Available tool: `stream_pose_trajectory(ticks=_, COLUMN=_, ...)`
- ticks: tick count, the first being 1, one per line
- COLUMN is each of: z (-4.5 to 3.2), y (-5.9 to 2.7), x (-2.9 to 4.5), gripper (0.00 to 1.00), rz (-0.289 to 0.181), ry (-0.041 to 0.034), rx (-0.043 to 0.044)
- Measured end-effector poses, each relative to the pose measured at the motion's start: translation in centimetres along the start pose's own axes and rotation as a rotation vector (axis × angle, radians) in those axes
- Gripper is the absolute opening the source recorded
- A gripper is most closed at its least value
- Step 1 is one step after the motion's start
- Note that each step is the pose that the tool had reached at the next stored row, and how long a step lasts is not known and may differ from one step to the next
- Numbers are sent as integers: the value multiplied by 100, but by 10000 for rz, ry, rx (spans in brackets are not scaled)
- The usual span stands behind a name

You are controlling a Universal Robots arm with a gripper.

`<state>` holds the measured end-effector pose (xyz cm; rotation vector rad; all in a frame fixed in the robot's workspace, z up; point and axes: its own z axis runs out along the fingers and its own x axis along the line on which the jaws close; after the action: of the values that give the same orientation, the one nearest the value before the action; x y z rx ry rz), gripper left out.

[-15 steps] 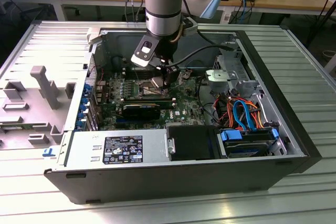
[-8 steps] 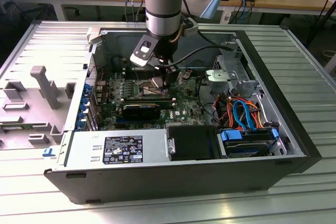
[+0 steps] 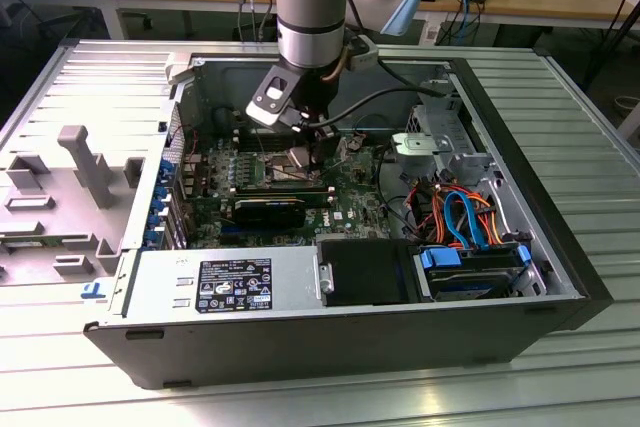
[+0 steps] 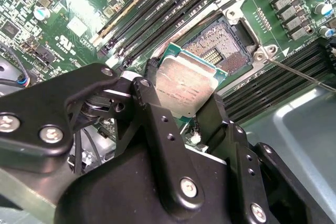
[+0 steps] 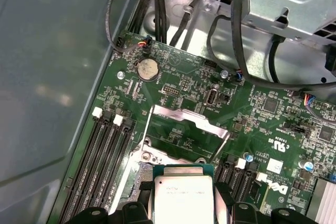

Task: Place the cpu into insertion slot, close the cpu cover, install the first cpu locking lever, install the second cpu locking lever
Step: 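Place the cpu into insertion slot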

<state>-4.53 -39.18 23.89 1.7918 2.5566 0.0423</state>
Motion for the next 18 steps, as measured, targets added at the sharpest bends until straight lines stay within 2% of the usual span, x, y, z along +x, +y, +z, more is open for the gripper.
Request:
stream_pose_trajectory(ticks=7, z=-1, y=0, x=-1, gripper=55, rz=589, ry=-112, rx=35)
stream_pose_trajectory(ticks=18, z=-1, y=0, x=-1, gripper=55, rz=1201, ry=-134, rx=38)
